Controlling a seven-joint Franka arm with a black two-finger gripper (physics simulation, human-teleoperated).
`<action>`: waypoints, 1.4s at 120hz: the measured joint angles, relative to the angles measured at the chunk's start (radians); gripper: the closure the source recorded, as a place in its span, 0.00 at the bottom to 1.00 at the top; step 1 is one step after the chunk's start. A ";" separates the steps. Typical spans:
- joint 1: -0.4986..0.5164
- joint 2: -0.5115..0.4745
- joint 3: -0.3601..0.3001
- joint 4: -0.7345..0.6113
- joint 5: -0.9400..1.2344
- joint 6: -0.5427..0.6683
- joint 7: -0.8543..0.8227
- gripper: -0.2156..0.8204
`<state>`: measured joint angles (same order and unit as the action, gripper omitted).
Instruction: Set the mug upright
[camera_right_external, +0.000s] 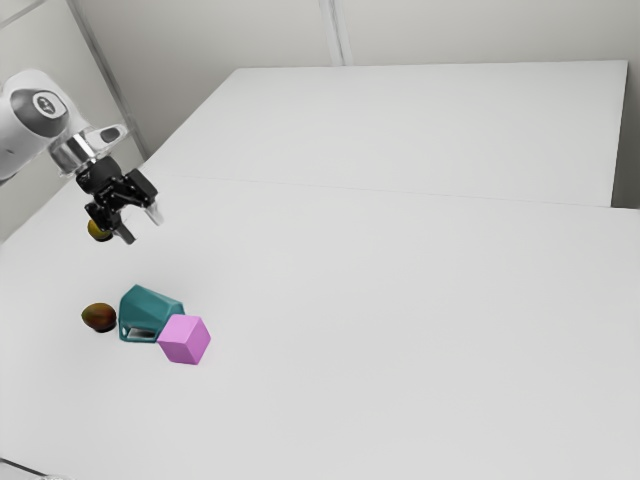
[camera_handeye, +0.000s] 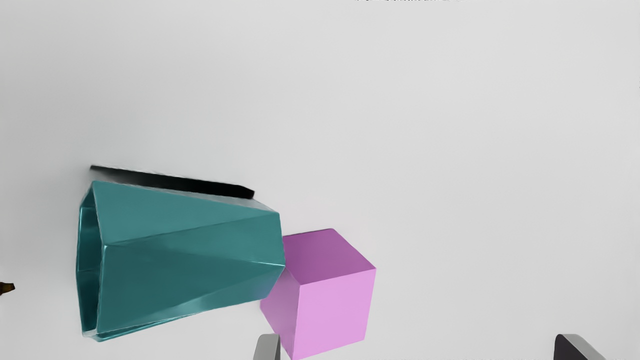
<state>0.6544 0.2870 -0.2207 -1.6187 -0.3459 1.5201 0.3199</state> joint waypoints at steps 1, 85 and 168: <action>0.010 0.007 -0.005 0.004 -0.002 -0.002 0.002 0.21; 0.305 0.253 -0.205 0.073 0.032 -0.042 0.099 0.23; 0.324 0.344 -0.200 0.090 0.041 -0.024 0.136 0.24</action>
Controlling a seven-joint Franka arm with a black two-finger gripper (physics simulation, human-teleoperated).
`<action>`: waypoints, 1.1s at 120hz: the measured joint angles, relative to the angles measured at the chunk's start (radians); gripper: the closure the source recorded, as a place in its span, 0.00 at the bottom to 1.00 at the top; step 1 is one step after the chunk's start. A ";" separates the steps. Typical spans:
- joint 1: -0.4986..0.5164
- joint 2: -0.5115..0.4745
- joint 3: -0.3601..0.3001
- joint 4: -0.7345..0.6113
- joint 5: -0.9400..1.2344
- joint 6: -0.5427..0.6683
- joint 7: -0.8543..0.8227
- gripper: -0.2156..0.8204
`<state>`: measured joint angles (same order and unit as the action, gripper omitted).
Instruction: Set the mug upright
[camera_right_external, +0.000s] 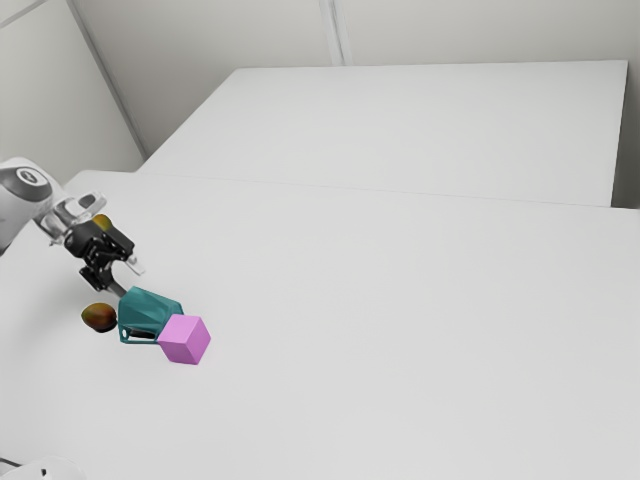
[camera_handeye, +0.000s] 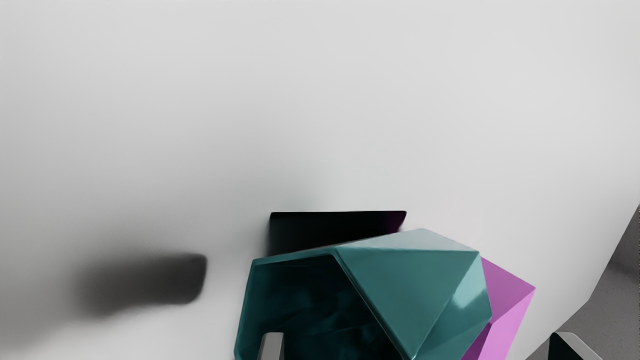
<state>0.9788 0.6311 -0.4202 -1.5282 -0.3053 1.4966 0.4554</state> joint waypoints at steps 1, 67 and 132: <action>0.000 0.001 0.000 0.000 0.000 0.001 0.000 0.24; -0.004 0.003 0.000 -0.042 -0.007 0.012 0.005 0.26; -0.014 -0.012 -0.027 -0.055 -0.011 0.004 0.001 0.41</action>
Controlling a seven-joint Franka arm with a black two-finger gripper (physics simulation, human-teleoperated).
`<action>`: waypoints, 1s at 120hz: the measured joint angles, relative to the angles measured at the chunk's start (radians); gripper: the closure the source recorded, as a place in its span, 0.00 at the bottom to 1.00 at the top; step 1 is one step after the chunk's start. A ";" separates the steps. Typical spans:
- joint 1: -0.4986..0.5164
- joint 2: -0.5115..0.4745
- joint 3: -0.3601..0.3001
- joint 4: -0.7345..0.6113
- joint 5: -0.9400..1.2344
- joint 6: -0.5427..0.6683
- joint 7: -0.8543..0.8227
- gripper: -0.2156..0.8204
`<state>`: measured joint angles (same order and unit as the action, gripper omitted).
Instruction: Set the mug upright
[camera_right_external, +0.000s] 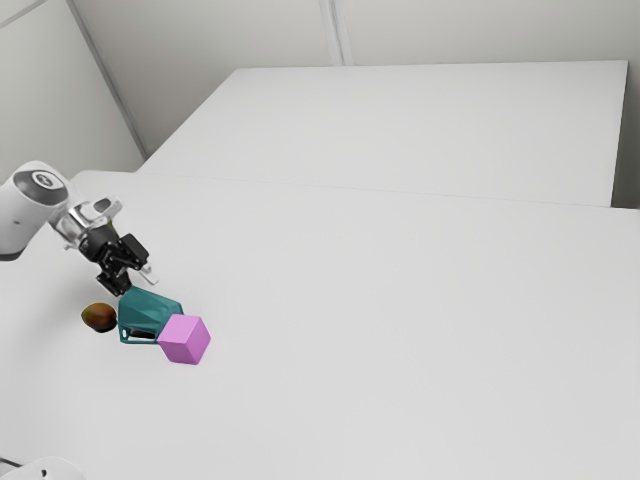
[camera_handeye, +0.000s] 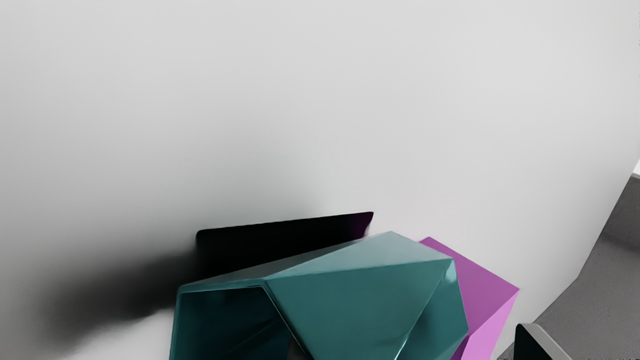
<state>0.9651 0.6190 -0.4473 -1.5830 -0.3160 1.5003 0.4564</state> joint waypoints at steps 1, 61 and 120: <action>0.000 -0.001 0.000 0.000 0.000 0.000 0.000 0.41; 0.012 -0.023 -0.045 0.002 0.008 -0.004 -0.040 0.84; 0.005 -0.065 -0.060 0.019 0.034 -0.008 -0.074 0.96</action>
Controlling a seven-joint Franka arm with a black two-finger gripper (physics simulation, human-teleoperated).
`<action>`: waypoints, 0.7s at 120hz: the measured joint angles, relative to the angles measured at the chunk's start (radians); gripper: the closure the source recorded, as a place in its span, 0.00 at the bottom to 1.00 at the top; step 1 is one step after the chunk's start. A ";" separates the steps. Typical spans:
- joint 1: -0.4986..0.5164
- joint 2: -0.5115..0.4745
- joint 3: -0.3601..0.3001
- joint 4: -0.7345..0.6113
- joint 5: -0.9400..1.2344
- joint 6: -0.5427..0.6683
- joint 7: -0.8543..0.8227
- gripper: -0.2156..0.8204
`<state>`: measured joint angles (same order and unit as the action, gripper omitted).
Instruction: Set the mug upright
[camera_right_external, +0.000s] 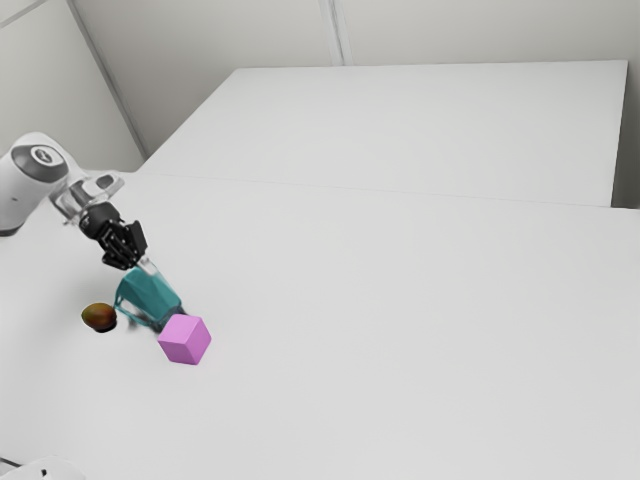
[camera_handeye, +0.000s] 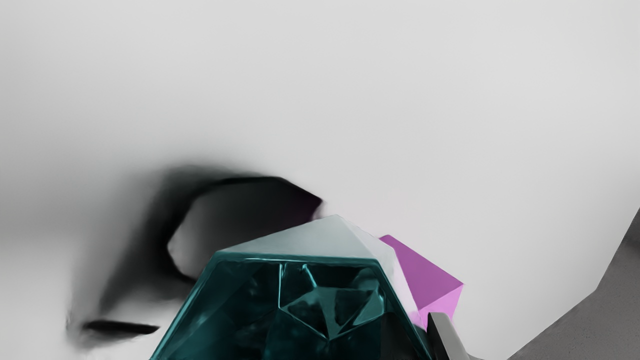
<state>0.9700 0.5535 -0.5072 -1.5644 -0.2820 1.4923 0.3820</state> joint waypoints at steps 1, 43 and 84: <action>-0.001 -0.004 0.001 -0.001 0.000 0.000 -0.001 0.96; -0.204 -0.195 0.111 -0.061 0.034 0.034 -0.015 0.97; -0.694 -0.366 0.322 -0.223 0.234 0.369 0.003 0.97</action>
<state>0.2759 0.1876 -0.1855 -1.7871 -0.0481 1.8618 0.3854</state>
